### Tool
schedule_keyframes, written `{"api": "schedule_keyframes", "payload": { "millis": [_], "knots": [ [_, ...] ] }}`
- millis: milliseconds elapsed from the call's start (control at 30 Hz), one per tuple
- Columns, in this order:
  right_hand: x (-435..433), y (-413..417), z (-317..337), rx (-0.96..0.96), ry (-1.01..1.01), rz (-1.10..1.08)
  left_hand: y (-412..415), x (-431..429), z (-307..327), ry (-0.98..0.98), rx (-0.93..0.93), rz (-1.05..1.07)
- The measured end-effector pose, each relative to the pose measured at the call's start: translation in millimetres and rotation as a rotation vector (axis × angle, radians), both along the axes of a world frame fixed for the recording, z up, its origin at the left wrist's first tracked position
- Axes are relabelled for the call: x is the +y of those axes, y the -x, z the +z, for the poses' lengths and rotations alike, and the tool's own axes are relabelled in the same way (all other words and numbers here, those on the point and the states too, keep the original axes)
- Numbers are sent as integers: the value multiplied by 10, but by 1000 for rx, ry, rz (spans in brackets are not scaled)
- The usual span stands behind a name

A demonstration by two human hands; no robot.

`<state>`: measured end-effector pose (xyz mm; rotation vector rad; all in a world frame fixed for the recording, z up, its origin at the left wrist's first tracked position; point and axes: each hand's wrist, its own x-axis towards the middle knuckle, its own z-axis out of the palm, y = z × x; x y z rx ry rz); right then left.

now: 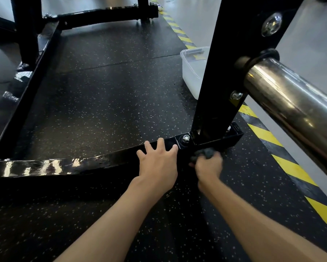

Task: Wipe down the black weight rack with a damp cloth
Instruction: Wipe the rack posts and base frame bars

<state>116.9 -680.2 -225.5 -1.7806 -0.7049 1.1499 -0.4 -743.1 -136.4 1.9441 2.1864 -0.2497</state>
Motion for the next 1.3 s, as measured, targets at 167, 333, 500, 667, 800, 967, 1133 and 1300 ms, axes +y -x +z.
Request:
{"api": "schedule_keyframes", "payload": {
  "millis": [167, 333, 500, 667, 800, 967, 1133, 1300],
  "knots": [
    [18, -27, 39, 67, -31, -101, 107, -70, -46, -10, 32, -65],
    [-127, 368, 113, 25, 44, -111, 95, -141, -91, -36, 16, -62],
    [-486, 768, 300, 259, 198, 96, 349, -86, 16, 21, -571, 180],
    [-789, 779, 1201, 422, 95, 382, 443, -381, 769, 21, -1117, 694],
    [-1020, 835, 2244, 464, 114, 488, 504, -612, 1820, 2, -1338, 924],
    [-1313, 716, 3854, 572, 100, 610, 463, -884, 3361, -49, -1318, 953],
    [-1567, 700, 5328, 516, -13, 811, 503, -1169, 4814, -142, -1333, 966],
    [-1984, 762, 6566, 384, -146, 829, 596, -1601, 6023, -238, -1345, 902]
  ]
}}
